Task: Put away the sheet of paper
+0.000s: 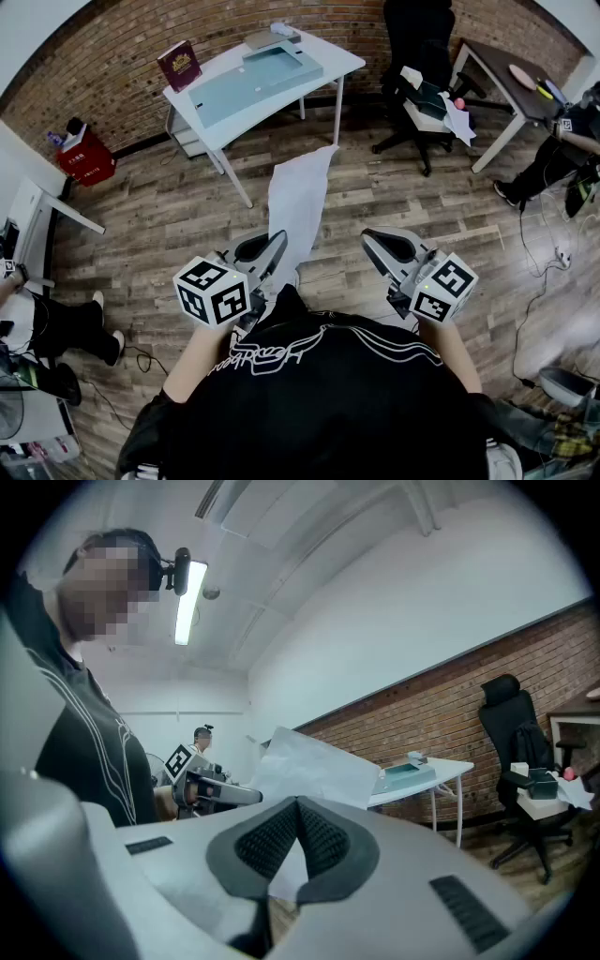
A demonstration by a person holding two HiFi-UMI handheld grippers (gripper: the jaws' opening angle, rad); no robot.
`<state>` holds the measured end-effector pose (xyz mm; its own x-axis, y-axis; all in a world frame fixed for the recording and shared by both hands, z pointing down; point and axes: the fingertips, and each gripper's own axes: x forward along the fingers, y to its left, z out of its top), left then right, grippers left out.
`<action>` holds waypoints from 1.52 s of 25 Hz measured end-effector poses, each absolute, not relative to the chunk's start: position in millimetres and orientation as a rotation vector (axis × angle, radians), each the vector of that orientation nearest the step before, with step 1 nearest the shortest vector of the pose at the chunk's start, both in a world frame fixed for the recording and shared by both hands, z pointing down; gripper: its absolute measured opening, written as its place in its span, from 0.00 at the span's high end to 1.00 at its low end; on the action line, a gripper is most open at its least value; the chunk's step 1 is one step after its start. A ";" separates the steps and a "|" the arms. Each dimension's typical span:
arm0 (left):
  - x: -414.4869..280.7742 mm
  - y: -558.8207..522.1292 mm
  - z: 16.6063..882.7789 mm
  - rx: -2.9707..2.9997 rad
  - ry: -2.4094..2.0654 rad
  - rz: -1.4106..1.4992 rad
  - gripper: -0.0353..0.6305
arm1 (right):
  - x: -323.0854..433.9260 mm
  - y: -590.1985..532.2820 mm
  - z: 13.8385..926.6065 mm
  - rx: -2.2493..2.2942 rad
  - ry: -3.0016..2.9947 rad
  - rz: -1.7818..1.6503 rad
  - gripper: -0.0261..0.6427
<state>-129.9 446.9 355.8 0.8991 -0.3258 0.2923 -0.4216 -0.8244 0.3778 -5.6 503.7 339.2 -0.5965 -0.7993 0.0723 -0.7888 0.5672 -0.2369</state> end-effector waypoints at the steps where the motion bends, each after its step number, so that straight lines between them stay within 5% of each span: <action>1: -130.5 447.4 356.9 2.623 -0.547 0.300 0.90 | -5.2 504.6 340.7 -1.390 2.738 -0.383 0.96; 16: -132.2 399.4 366.5 2.588 -0.550 0.336 0.90 | 7.4 445.9 354.5 -1.472 2.663 -0.451 0.96; 38: -110.6 171.5 361.5 2.557 -0.474 0.326 0.90 | 17.2 241.0 362.7 -1.519 2.600 -0.621 0.96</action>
<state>-110.6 171.5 361.5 0.9102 -0.2674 0.3161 -0.3910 -0.8066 0.4433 17.2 241.0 362.7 -0.5101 -0.8482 0.1428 -0.8211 0.4308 -0.3744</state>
